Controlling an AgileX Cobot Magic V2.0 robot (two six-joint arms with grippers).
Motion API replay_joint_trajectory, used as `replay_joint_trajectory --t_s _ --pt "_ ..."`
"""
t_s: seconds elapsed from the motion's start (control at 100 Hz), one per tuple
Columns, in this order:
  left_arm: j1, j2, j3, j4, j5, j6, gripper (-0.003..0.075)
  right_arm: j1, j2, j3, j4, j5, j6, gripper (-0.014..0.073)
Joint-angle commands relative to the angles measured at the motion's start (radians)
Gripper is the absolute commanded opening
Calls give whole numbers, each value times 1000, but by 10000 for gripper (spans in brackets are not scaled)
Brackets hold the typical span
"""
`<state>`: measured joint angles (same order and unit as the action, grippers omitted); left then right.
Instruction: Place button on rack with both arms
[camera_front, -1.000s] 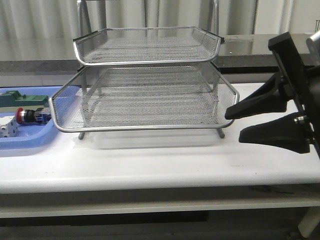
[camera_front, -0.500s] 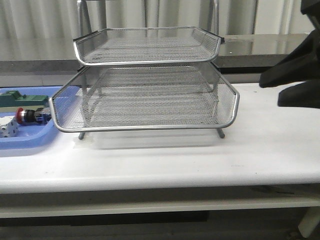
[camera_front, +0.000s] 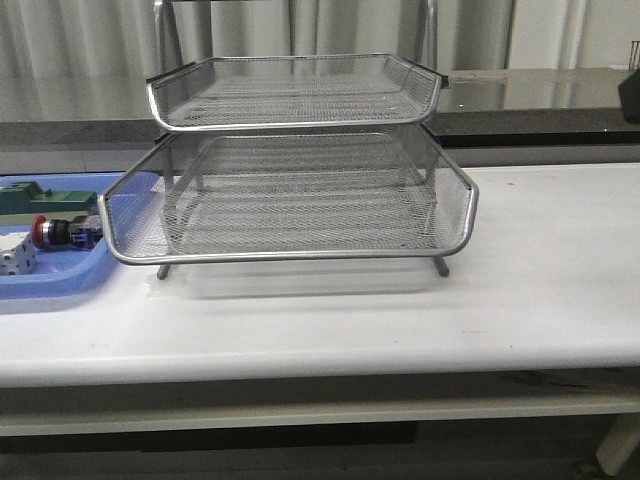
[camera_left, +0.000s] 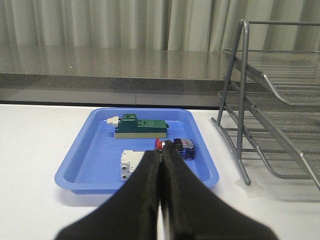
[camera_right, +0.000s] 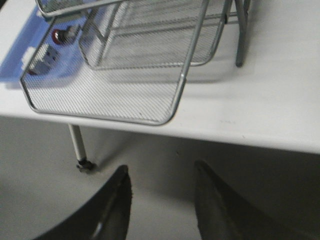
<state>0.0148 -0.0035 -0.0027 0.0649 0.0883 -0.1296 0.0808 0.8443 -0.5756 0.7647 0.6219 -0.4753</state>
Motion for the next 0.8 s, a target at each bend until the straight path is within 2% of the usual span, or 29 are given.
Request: replay_joint_trajectory --t_s 0.0,0.17,0.31,0.48,0.79 --pt "4 -32 55 -8 -80 -3 -21 -5 -15 -92 -202 75 169 316" --pt "4 -32 55 -8 -80 -3 -21 -5 -47 -189 -559 187 352 316" --pt "4 -32 55 -8 -80 -3 -21 -5 -139 -198 -721 198 442 316" --pt "4 -32 55 -8 -80 -3 -21 -5 -268 -198 -796 244 500 316" --pt "4 -32 55 -8 -80 -3 -21 -5 -397 -198 -801 314 537 304"
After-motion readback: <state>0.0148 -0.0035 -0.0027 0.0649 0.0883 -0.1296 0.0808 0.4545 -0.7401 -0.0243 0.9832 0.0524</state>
